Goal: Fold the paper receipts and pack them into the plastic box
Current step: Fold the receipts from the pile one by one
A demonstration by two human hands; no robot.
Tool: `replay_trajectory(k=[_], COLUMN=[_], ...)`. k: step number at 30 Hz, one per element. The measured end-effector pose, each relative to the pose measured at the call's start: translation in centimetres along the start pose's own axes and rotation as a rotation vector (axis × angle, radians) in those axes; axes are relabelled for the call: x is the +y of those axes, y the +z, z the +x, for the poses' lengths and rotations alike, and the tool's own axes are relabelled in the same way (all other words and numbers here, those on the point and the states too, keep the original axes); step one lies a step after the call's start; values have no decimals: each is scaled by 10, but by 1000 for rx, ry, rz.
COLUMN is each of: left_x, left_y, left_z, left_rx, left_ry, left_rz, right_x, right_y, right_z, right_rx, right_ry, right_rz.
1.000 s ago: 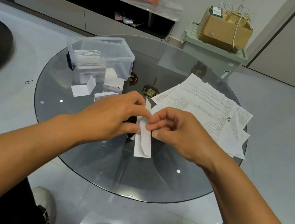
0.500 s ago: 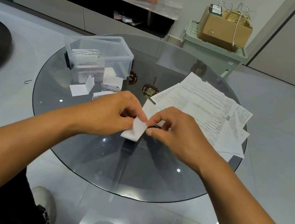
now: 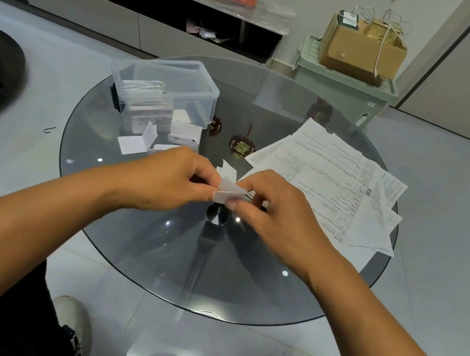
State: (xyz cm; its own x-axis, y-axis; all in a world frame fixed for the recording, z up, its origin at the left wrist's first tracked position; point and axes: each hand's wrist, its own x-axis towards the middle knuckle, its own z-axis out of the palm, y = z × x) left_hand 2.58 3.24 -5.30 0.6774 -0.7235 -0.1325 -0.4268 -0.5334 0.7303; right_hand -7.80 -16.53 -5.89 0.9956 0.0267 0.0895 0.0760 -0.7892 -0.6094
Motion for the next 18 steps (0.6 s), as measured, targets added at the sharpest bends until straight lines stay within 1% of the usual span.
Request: replay_trajectory(k=[3, 6, 7, 9, 11, 13, 15, 18], left_x=[3, 6, 6, 5, 5, 5, 6, 7], left_y=[-8, -11, -9, -4, 2, 5, 7, 10], left_z=[-4, -5, -5, -2, 1, 2, 3, 2], left_rx=[-110, -139, -112, -15, 49, 71, 73, 120], left_ry=[4, -66, -92, -130, -156, -163, -156, -135], left_rz=[32, -27, -36, 26, 77, 89, 104, 84], right_x=[2, 6, 6, 4, 2, -1, 0, 0], right_y=[1, 2, 2, 5, 8, 13, 19, 22], right_z=[1, 2, 3, 4, 5, 7, 9, 9], right_rx=[-12, -23, -19, 13, 63, 109, 150, 177], right_ry=[73, 142, 160, 201, 237, 267, 277, 282], right_rz=[81, 192, 236, 298, 306, 284, 209, 113])
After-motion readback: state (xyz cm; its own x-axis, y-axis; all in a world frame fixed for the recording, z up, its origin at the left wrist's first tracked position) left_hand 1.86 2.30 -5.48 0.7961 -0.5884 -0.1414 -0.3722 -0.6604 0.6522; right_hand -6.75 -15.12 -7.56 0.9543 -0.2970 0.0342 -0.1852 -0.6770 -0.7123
